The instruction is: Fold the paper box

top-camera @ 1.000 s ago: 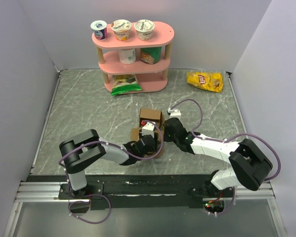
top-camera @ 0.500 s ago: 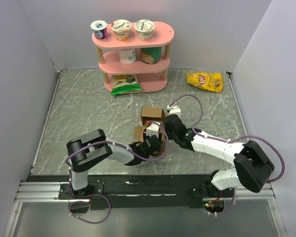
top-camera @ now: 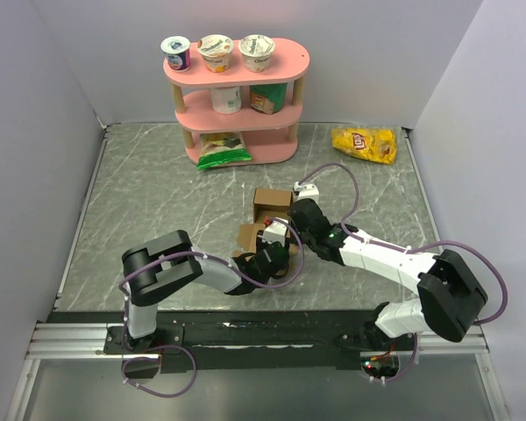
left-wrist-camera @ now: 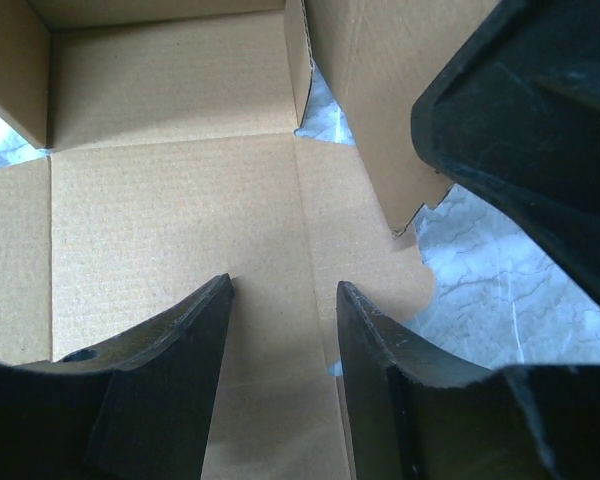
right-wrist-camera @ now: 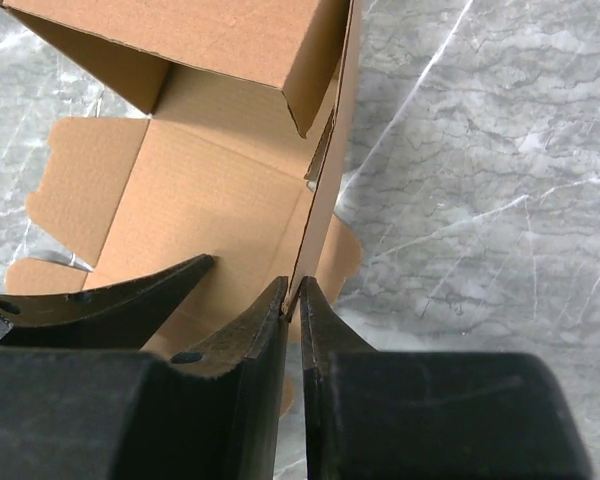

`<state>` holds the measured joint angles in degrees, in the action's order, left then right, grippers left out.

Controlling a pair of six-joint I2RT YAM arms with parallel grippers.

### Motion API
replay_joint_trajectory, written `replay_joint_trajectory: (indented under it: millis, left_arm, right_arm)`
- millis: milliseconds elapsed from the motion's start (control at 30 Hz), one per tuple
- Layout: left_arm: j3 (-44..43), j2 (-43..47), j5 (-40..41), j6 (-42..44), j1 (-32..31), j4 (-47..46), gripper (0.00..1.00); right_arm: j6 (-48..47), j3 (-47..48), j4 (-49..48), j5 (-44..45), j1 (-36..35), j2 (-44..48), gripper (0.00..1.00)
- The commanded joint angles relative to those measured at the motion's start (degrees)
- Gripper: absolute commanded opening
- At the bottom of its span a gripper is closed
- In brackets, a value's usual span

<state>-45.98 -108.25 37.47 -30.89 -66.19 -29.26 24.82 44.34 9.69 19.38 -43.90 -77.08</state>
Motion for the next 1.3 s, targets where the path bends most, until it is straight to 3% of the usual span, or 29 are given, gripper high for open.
replay_joint_trajectory:
  millis: [0, 200, 233, 333, 467, 600, 800, 833, 900, 1067, 1200, 1267]
  left_arm:
    - [3.3, -0.7, -8.5, -2.7, -1.3, 9.0, 0.53]
    - [6.2, 5.0, -11.5, -3.4, -1.3, 5.3, 0.57]
    - [6.3, 5.6, -11.5, -3.4, -1.3, 5.3, 0.58]
    - [7.0, 8.7, -12.2, -3.3, -1.3, 5.7, 0.65]
    - [9.4, 15.4, -12.7, -3.4, -1.3, 6.6, 0.83]
    - [12.7, 25.7, -12.4, -2.3, -1.3, 8.4, 0.93]
    - [15.4, 35.4, -13.3, 0.4, -0.7, 14.5, 0.99]
    - [16.1, 37.0, -13.7, 0.6, -0.2, 15.9, 0.99]
    - [18.6, 42.7, -16.4, 1.3, 3.3, 16.7, 0.98]
    - [23.2, 53.4, -22.0, 5.0, 15.1, 16.3, 0.99]
    - [25.1, 52.1, -34.6, 6.2, 24.4, 10.5, 0.99]
    - [24.9, 48.5, -36.9, 6.2, 27.2, 6.8, 0.97]
  right_arm:
    - [3.1, 0.2, -3.8, -2.1, -0.5, -1.6, 0.17]
    - [5.3, -1.7, -6.5, -4.7, -0.4, -3.8, 0.24]
    - [5.4, -2.0, -6.6, -5.0, -0.4, -3.5, 0.3]
    - [4.9, -1.4, -6.2, -5.1, -0.4, -2.3, 0.4]
    - [4.6, -0.5, -4.3, -3.6, -0.4, -2.3, 0.41]
    - [4.7, -0.5, -4.6, -3.7, -0.3, -2.2, 0.48]
    - [3.4, -1.0, -5.6, -7.7, -0.3, 1.0, 0.73]
    - [2.2, -1.2, -6.2, -8.7, -0.3, 2.8, 0.82]
    - [0.7, -1.4, -6.4, -12.3, -0.3, 4.8, 0.9]
    - [-1.9, -0.7, -2.0, -14.6, 0.4, 11.5, 0.95]
    - [-2.7, -1.3, -0.8, -18.5, 6.0, 14.5, 0.93]
    - [-2.8, -2.5, -1.3, -19.1, 9.1, 15.0, 0.92]
